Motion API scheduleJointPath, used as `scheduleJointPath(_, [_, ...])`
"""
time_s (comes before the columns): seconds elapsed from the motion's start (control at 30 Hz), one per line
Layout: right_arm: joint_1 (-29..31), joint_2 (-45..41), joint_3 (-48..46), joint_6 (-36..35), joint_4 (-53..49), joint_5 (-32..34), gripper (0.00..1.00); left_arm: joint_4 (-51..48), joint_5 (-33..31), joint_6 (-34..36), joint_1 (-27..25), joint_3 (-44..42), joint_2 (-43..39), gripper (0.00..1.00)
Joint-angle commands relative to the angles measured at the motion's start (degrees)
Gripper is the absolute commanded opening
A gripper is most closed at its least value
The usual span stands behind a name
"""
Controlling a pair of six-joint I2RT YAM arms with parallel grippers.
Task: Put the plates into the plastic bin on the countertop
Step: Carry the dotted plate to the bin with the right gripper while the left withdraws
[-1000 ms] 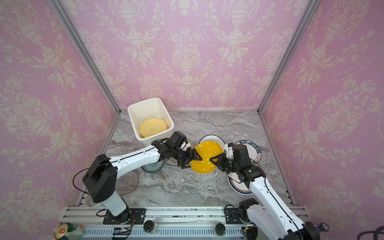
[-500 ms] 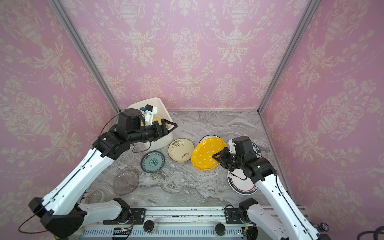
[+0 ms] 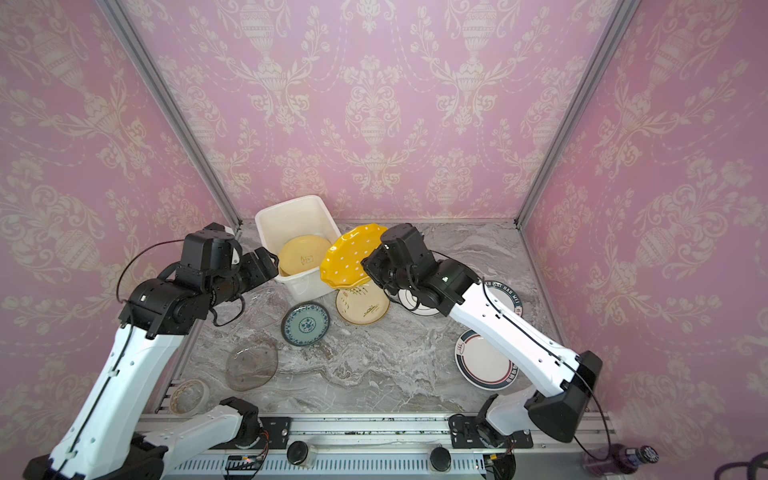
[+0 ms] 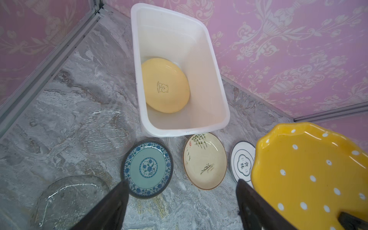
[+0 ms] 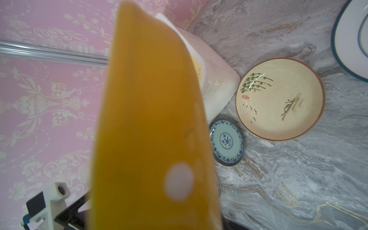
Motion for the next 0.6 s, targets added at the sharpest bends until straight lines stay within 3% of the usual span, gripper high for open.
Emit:
scheduleJointPath(0.0, [2.57,4.5,7.72,7.0,11.88,9.76,0.0,-3.36,-8.22,-1.8,0.42,-0.98,-4.91,0.86])
scheduleJointPath(0.13, [4.92,13.4,16.36,9.85,13.17,13.79,0.0,-5.21,-10.99,-2.3,0.47,-1.91,-8.95,0.87])
scheduleJointPath(0.57, [6.96,38.63,41.72,15.27,19.84,17.38,0.0,-8.26,-7.38,-1.51,0.48,-4.86,-15.31,0.89])
